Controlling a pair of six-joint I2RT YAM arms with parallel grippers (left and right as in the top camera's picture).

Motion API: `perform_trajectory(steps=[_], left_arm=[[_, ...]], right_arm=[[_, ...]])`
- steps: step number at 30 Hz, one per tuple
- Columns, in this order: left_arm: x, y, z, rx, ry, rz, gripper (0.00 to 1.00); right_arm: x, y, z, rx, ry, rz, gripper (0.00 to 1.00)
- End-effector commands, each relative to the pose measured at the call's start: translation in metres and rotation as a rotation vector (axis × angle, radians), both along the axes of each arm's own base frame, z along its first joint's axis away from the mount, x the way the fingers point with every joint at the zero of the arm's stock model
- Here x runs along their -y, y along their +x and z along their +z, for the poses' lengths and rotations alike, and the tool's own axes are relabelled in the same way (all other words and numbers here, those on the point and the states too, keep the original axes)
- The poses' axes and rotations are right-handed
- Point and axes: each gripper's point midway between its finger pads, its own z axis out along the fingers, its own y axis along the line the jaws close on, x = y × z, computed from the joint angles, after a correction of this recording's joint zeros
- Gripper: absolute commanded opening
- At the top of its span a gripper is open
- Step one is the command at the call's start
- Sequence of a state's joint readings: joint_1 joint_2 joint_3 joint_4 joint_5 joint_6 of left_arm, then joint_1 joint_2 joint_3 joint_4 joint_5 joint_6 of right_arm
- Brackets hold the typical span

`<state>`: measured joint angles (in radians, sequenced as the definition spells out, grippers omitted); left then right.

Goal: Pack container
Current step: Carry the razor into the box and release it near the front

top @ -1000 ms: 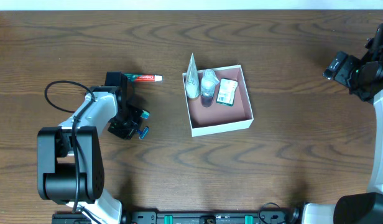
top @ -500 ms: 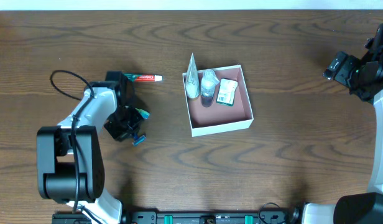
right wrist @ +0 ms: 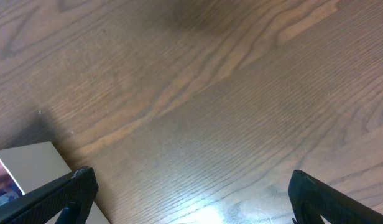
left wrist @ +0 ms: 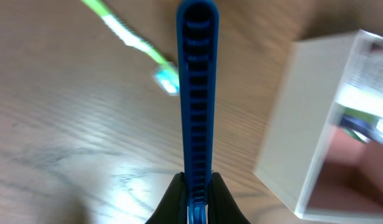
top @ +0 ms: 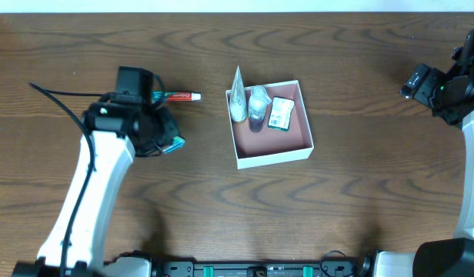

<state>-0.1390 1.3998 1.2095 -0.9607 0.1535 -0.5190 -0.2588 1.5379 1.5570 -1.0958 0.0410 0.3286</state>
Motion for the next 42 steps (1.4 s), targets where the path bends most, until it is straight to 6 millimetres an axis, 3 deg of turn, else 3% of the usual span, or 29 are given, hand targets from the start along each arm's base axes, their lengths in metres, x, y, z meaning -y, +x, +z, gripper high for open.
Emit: perform_trajectory(steps=[1,10,18,24,31,37,39,42], left_arm=[[0.025,0.001,0.020,0.068,-0.031,-0.021,0.06],[0.098,0.002,0.028,0.124,-0.140,0.115,0.06],[0.129,0.003,0.034,0.180,-0.217,0.364,0.06],[0.159,0.005,0.024,0.132,-0.350,0.568,0.06],[0.218,0.022,0.007,0.134,-0.480,0.579,0.06],[0.232,0.018,-0.016,0.086,-0.475,0.627,0.06],[0.233,0.018,-0.018,0.085,-0.475,0.625,0.06],[0.239,0.022,-0.012,0.096,-0.511,0.618,0.15]], right_arm=[[0.003,-0.001,-0.001,-0.006,-0.007,0.002,0.99],[0.003,-0.001,-0.001,-0.006,-0.007,0.002,0.99],[0.003,-0.001,-0.001,-0.006,-0.007,0.002,0.99],[0.003,-0.001,-0.001,-0.006,-0.007,0.002,0.99],[0.003,-0.001,-0.001,-0.006,-0.007,0.002,0.99],[0.003,-0.001,-0.001,-0.006,-0.007,0.002,0.99],[0.003,-0.001,-0.001,-0.006,-0.007,0.002,0.99],[0.003,-0.001,-0.001,-0.006,-0.007,0.002,0.99]])
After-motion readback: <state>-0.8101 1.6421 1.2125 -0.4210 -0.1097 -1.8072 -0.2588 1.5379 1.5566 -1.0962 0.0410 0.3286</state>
